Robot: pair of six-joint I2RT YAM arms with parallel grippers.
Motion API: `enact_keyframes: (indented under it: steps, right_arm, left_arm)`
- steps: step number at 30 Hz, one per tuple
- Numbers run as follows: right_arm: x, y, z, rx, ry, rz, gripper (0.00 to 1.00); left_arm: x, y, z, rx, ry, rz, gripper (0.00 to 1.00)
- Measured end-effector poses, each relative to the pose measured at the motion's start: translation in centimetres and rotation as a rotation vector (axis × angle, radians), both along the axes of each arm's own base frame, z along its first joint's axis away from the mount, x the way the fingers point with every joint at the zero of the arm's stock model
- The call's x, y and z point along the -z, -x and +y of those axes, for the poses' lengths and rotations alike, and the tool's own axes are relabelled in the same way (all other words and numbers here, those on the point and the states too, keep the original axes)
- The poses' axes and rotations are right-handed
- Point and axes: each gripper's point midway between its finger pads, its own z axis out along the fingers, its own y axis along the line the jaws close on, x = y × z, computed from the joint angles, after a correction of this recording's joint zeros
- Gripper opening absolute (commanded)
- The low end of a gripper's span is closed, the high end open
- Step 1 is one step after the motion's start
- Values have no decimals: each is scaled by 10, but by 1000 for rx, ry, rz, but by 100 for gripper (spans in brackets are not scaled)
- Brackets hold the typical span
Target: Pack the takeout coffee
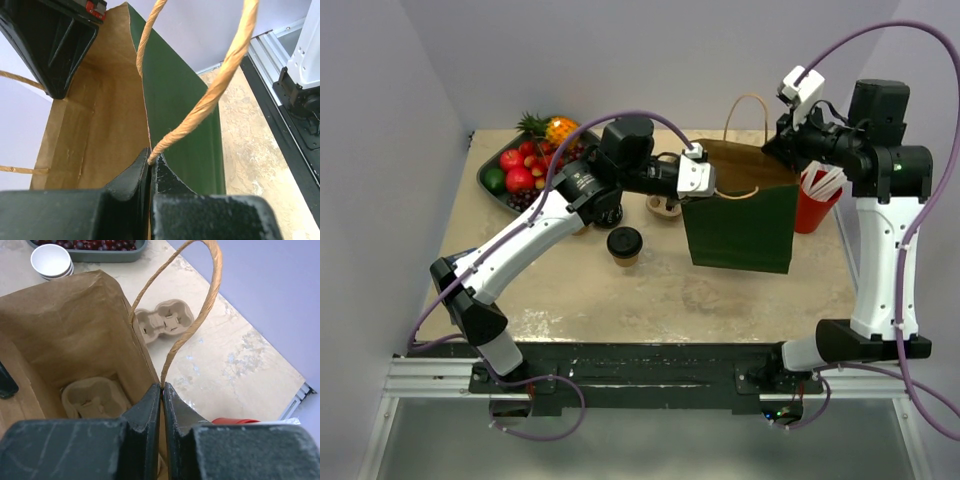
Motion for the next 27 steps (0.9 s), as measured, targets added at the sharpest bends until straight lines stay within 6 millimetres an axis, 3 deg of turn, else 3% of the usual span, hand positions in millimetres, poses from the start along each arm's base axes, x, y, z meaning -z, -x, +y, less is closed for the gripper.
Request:
enact_keyframes:
  steps: [3,6,7,8,9,10,11,12,14,17,19,22,24,27]
  right_arm:
    - [7,-1,0,1,-2,23,9]
    - [27,-2,0,0,2,66,12]
    - [40,0,-1,-1,6,88,19]
    - [56,4,-1,-2,11,116,53]
    - [77,11,-2,-3,17,156,62]
    - [93,18,-2,4,14,197,68]
    - [113,27,-3,1,21,225,78]
    - [134,40,-3,1,21,276,83]
    - [155,62,-2,1,16,335,86]
    - [141,71,-1,-3,5,285,86]
    - [123,70,1,-10,-6,233,86]
    - [101,65,6,-31,-26,170,86]
    - [98,61,8,-43,-36,167,85]
    - [104,57,12,-64,-50,205,72]
  left_arm:
    - [1,0,1,0,-5,4,0]
    - [7,1,1,1,-21,10,1]
    - [13,2,2,2,-31,17,35]
    - [22,3,3,3,-47,29,50]
    - [36,4,2,7,-66,40,64]
    - [53,6,3,5,-93,52,94]
    - [73,9,5,5,-127,67,99]
    - [88,13,6,6,-154,74,99]
    - [129,28,9,7,-229,120,99]
    - [153,47,10,22,-278,135,99]
    - [146,54,8,33,-263,119,98]
    - [121,56,8,37,-203,77,90]
    - [103,55,5,44,-165,53,84]
    - [84,57,3,64,-129,27,67]
